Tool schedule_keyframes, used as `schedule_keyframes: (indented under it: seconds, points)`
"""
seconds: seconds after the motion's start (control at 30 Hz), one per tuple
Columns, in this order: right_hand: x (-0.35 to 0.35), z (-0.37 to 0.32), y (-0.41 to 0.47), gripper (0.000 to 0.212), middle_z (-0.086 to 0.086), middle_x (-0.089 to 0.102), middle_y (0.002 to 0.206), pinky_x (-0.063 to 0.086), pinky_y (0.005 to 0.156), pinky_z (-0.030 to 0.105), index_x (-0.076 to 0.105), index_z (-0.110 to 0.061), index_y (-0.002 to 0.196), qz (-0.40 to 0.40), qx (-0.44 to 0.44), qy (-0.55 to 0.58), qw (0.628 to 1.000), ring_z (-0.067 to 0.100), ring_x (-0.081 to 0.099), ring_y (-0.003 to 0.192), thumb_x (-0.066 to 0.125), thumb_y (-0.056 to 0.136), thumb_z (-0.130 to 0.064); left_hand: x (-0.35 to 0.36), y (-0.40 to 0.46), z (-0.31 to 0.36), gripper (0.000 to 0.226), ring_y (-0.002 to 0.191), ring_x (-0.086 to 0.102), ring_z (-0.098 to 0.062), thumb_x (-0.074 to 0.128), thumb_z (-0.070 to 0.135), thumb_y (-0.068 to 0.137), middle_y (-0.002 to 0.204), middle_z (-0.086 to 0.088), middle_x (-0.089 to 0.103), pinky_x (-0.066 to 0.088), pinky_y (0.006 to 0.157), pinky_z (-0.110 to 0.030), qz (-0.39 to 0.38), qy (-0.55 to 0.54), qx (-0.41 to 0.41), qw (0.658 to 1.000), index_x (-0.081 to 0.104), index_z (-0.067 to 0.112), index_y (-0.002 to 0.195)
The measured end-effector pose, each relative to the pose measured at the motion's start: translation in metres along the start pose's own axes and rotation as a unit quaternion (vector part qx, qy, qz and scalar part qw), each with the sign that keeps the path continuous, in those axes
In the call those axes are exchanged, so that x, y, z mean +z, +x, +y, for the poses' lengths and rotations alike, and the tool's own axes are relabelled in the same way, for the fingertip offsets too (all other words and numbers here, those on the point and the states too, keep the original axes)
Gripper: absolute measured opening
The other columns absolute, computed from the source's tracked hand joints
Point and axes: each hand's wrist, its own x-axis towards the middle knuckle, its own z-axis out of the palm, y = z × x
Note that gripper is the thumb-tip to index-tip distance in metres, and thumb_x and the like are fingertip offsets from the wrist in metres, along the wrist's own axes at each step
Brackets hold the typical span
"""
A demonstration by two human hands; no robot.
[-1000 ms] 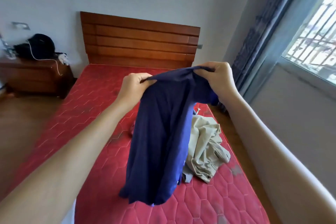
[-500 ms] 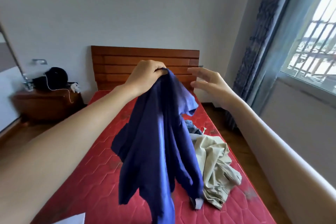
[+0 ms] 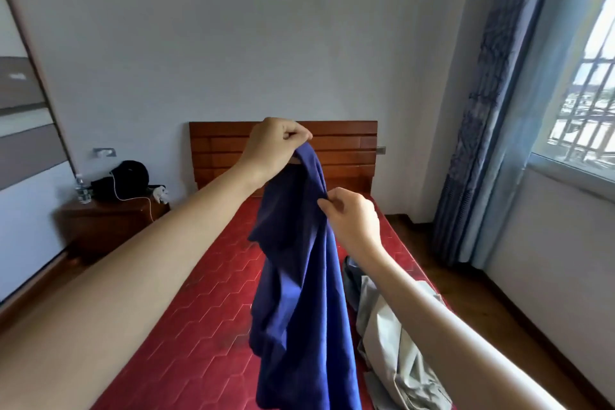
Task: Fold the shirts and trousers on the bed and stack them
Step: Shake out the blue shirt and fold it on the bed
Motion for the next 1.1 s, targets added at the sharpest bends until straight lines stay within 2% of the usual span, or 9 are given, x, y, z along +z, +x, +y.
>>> schedule_keyframes:
  seconds: [0.13,0.2,0.3,0.33,0.47,0.63,0.73,0.87,1.1]
  points:
    - [-0.016,0.007,0.025,0.011,-0.011,0.065,0.077,0.046,0.07,0.034,0.064,-0.026,0.09,0.051,0.02,0.067,0.996,0.02,0.061,0.079,0.054,0.094,-0.029,-0.025,-0.008,-0.019,0.051,0.115,0.059,-0.013,0.069,-0.01,0.079,0.125,-0.004,0.065,0.043,0.1,-0.02,-0.105,0.073,0.015,0.992,0.062,0.008,0.126]
    - [-0.023,0.006,0.038,0.011,-0.014,0.064,0.076,0.048,0.069,0.032,0.064,-0.028,0.089,0.04,0.01,0.105,0.994,0.012,0.06,0.075,0.055,0.094,-0.027,-0.032,-0.013,-0.025,0.045,0.109,0.06,-0.008,0.078,-0.002,0.074,0.114,0.002,0.069,0.042,0.094,-0.018,-0.073,0.146,0.046,0.985,0.069,0.012,0.116]
    - [-0.03,0.0,0.049,0.019,-0.018,0.062,0.066,0.045,0.058,0.019,0.063,-0.031,0.078,-0.001,-0.022,0.154,0.988,-0.003,0.055,0.06,0.058,0.094,-0.024,-0.04,-0.019,-0.026,0.005,0.066,0.068,-0.008,0.078,0.02,0.08,0.069,0.006,0.072,0.054,0.068,-0.025,-0.005,0.144,0.05,0.988,0.075,0.017,0.078]
    - [-0.032,-0.002,0.051,0.022,-0.019,0.062,0.064,0.044,0.056,0.015,0.064,-0.033,0.076,-0.019,-0.034,0.165,0.986,-0.004,0.054,0.058,0.058,0.095,-0.025,-0.042,-0.021,-0.026,0.014,0.058,0.065,-0.008,0.075,0.027,0.083,0.06,0.007,0.068,0.054,0.062,-0.029,0.013,0.153,0.044,0.987,0.072,0.019,0.072]
    - [-0.041,-0.011,0.055,0.027,-0.015,0.065,0.073,0.046,0.068,0.017,0.065,-0.03,0.077,-0.08,-0.084,0.182,0.977,-0.004,0.055,0.067,0.052,0.099,-0.021,-0.049,-0.023,-0.026,0.021,0.075,0.056,-0.014,0.065,0.042,0.088,0.08,0.008,0.064,0.037,0.064,-0.03,0.072,0.24,0.025,0.968,0.071,0.025,0.078]
    - [-0.05,-0.024,0.047,0.024,-0.025,0.06,0.065,0.039,0.058,0.009,0.06,-0.043,0.069,-0.136,-0.155,0.146,0.968,-0.006,0.052,0.06,0.062,0.092,-0.039,-0.049,-0.027,-0.022,0.028,0.072,0.054,-0.016,0.062,0.029,0.093,0.077,-0.007,0.064,0.038,0.066,-0.032,0.095,0.099,0.022,0.99,0.069,0.009,0.075]
    - [-0.053,-0.012,0.048,0.016,-0.016,0.066,0.07,0.044,0.064,0.021,0.067,-0.036,0.078,-0.17,-0.179,0.026,0.969,0.001,0.06,0.066,0.082,0.072,-0.039,-0.051,-0.032,-0.019,0.03,0.064,0.053,-0.014,0.061,0.029,0.094,0.063,-0.002,0.061,0.036,0.061,-0.026,0.116,0.08,0.027,0.99,0.069,0.009,0.073]
    - [-0.051,0.015,0.05,0.021,-0.008,0.06,0.067,0.046,0.068,0.037,0.063,-0.02,0.075,-0.173,-0.12,-0.146,0.967,0.018,0.056,0.069,0.077,0.076,-0.036,-0.061,-0.036,-0.022,0.028,0.072,0.057,-0.014,0.062,0.029,0.094,0.071,-0.002,0.067,0.039,0.068,-0.028,0.153,0.068,0.017,0.986,0.072,0.008,0.079]
    - [-0.058,0.017,0.042,0.013,0.015,0.068,0.082,0.05,0.082,0.047,0.07,-0.003,0.086,-0.15,-0.094,-0.007,0.984,0.02,0.057,0.075,0.074,0.082,-0.015,-0.067,-0.051,-0.055,0.018,0.089,0.063,-0.023,0.063,0.029,0.092,0.086,-0.003,0.07,0.045,0.077,-0.031,0.032,0.162,-0.041,0.985,0.072,0.013,0.093]
